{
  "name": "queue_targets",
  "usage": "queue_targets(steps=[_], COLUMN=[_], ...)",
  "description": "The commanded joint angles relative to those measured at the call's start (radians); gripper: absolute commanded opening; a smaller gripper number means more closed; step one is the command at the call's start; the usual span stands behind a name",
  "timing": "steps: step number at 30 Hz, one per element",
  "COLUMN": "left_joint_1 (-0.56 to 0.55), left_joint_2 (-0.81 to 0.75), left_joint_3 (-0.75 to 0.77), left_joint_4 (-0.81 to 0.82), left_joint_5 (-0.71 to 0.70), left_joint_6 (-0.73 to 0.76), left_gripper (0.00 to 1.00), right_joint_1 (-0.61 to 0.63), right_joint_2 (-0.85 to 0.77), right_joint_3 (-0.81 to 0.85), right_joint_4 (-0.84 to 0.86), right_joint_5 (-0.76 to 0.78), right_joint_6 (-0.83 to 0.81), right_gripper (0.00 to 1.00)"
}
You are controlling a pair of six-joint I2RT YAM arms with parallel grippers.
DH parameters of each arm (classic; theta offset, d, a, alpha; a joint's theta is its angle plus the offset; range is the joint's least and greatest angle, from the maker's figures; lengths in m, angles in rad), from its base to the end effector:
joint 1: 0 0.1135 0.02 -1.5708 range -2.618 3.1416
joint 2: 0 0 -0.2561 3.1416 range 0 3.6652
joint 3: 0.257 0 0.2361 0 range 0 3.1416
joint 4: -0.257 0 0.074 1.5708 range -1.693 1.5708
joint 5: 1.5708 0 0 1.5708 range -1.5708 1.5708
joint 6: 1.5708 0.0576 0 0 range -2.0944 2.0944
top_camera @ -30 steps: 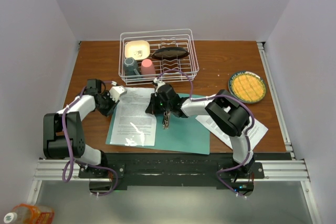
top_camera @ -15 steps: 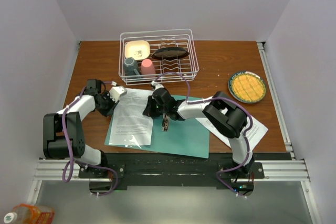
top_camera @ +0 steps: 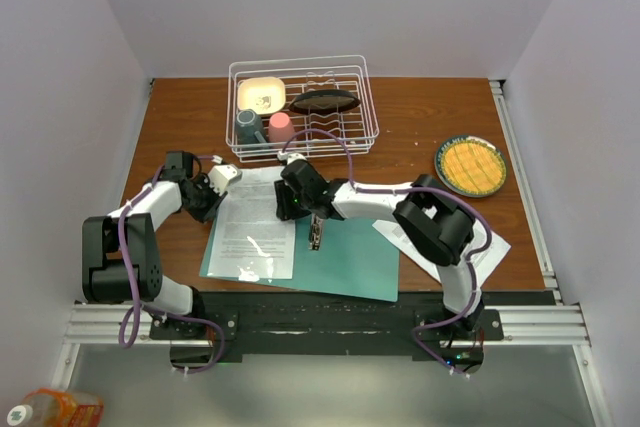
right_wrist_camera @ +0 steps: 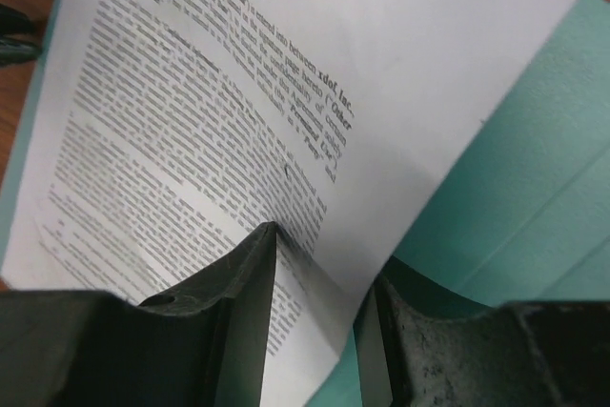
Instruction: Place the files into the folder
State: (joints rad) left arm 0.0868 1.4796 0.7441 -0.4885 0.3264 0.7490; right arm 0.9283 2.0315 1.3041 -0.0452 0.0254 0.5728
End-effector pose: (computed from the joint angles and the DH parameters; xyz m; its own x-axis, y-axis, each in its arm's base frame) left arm 0.2506 0.0033 0.1389 -0.6682 0.5893 -0.4543 0.6573 0.7535 0.0106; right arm 0.2639 0.3502 0.1440 -0.7794 -0.1371 -0.6114 -0.4368 0.8185 0.3732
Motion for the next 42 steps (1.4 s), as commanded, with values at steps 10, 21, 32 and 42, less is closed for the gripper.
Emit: queue_targets(steps=[10, 21, 32, 42], left_joint_1=[0.002, 0.004, 0.004, 0.002], left_joint_2=[-0.004, 0.002, 0.01, 0.015], left_joint_3=[-0.019, -0.028, -0.026, -0.02], left_joint_4=[-0.214, -0.209, -0.203, -0.196], left_joint_5=[0.161, 0.158, 0.155, 0.157], left_joint_6=[0.314, 0.311, 0.306, 0.299], left_gripper=[0.2, 0.19, 0.19, 0.19], right_joint_1=[-0.006, -0.08, -0.095, -0.077], right_joint_2=[-0.172, -0.07, 0.021, 0.026], right_joint_3=[-0.057, 0.052, 0.098, 0.061], right_joint_4=[-0.188, 0.008, 0.021, 0.039], right_joint_5=[0.157, 0.243, 0.189, 0.134], right_joint_6=[-0.07, -0.039, 0.027, 0.082], right_gripper=[0.41, 0.35, 0.36, 0.31])
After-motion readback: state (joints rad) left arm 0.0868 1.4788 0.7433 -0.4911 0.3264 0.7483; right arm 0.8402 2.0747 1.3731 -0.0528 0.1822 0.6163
